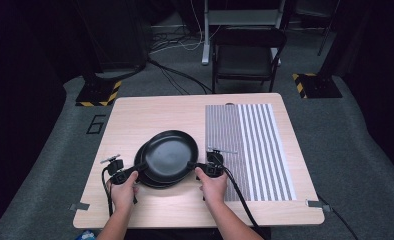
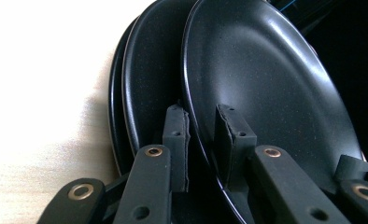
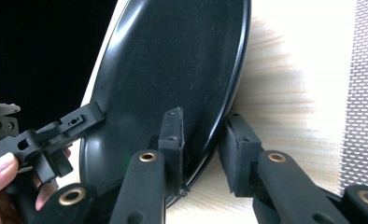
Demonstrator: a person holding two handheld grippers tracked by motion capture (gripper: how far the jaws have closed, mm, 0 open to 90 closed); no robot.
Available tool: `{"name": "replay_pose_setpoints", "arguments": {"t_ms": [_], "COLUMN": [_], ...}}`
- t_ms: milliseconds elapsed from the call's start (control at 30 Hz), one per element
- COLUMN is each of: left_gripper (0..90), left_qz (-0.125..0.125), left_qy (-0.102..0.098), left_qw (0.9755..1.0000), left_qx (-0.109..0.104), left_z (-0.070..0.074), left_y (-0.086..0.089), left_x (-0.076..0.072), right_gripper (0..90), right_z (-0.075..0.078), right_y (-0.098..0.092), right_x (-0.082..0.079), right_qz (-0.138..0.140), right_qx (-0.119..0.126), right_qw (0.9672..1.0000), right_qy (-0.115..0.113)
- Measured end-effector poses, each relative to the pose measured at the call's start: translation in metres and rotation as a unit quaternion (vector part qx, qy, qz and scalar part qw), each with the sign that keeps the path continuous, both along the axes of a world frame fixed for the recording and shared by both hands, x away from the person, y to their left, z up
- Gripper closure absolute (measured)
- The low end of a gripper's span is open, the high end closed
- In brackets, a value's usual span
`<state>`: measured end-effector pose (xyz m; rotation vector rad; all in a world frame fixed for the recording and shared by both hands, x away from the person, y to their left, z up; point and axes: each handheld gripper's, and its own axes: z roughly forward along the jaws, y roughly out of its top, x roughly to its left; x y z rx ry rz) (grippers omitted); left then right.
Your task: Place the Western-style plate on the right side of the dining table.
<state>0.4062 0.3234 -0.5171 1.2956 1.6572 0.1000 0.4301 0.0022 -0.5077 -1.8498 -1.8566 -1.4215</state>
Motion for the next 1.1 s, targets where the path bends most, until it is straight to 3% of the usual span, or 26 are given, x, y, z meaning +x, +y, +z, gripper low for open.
{"name": "replay_pose_setpoints", "arguments": {"t_ms": [200,267,633,767,867,933,1100], "left_gripper": [74.6,75.1,75.9,75.8,75.5,74.8,73.1], "left_qz": [-0.001,0.001,0.002,-0.003,-0.010,-0.009,-0.013], "left_qy": [-0.002,-0.003,-0.015,-0.017,-0.016,-0.014,-0.002], "left_qw": [1.0000,1.0000,0.9997,0.9996,0.9996,0.9996,0.9999], "left_qx": [0.007,0.002,-0.017,-0.022,-0.020,-0.023,-0.006], "left_z": [0.000,0.000,-0.004,-0.006,-0.006,-0.006,-0.002], "left_y": [-0.003,-0.003,-0.006,-0.006,-0.005,-0.007,-0.010], "left_x": [0.000,-0.001,0.001,0.003,0.003,0.004,0.004], "right_gripper": [73.1,73.6,75.7,75.7,75.2,75.2,74.8], "right_z": [0.000,0.000,0.001,-0.001,-0.005,-0.005,-0.004], "right_y": [-0.001,-0.001,-0.006,-0.010,-0.014,-0.014,-0.014], "right_x": [0.000,-0.001,0.002,0.004,0.005,0.006,0.005], "right_qz": [-0.005,-0.002,-0.008,-0.008,-0.010,-0.009,-0.008], "right_qx": [0.006,0.001,0.012,0.029,0.055,0.053,0.042], "right_qw": [1.0000,0.9999,0.9997,0.9994,0.9984,0.9985,0.9991], "right_qy": [0.001,-0.010,-0.017,-0.018,0.002,0.001,-0.006]}}
